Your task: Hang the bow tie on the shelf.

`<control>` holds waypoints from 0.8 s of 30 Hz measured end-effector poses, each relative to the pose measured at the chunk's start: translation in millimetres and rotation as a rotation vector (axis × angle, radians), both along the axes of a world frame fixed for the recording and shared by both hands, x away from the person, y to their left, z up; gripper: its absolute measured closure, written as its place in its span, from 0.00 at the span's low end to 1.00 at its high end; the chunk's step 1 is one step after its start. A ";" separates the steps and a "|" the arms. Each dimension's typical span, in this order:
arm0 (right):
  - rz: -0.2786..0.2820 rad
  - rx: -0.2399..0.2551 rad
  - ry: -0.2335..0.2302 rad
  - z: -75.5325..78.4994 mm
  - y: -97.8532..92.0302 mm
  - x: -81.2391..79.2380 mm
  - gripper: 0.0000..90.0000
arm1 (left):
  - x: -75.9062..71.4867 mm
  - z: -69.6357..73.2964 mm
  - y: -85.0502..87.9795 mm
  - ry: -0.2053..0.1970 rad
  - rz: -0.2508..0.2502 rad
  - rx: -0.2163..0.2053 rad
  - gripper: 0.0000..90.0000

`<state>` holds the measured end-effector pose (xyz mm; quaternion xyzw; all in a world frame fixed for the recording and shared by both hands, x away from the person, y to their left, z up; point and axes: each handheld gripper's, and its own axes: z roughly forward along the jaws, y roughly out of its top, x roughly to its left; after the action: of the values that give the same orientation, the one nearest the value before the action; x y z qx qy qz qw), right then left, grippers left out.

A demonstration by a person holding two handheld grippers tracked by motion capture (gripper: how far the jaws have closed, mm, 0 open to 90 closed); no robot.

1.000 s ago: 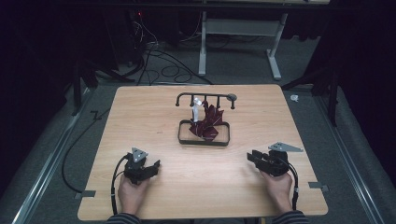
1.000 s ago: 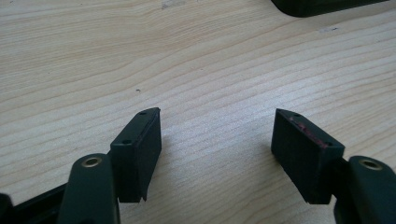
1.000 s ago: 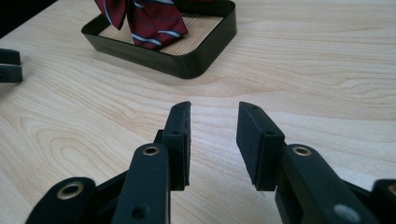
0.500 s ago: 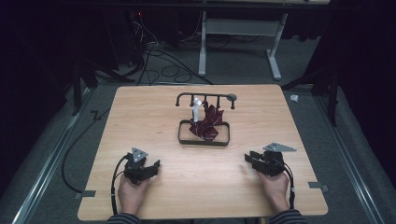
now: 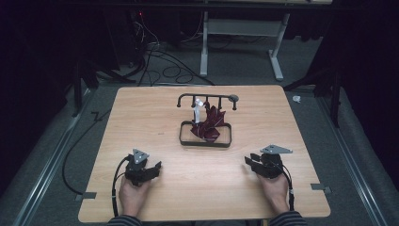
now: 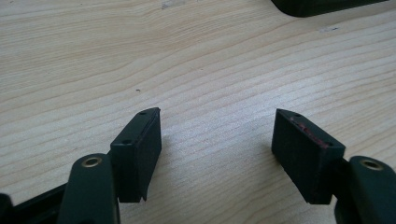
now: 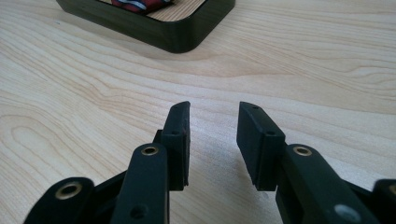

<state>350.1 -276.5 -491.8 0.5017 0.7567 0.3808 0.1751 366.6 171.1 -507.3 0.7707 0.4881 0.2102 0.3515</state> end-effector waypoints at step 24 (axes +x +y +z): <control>0.017 -0.133 -0.028 -10.2 17.3 -4.9 0.59 | -0.1 0.0 0.3 0.002 -0.001 -0.003 0.37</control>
<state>345.2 -259.2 -501.9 0.4771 0.7820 0.3384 0.2155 366.5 171.4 -507.2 0.7705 0.4885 0.2085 0.3524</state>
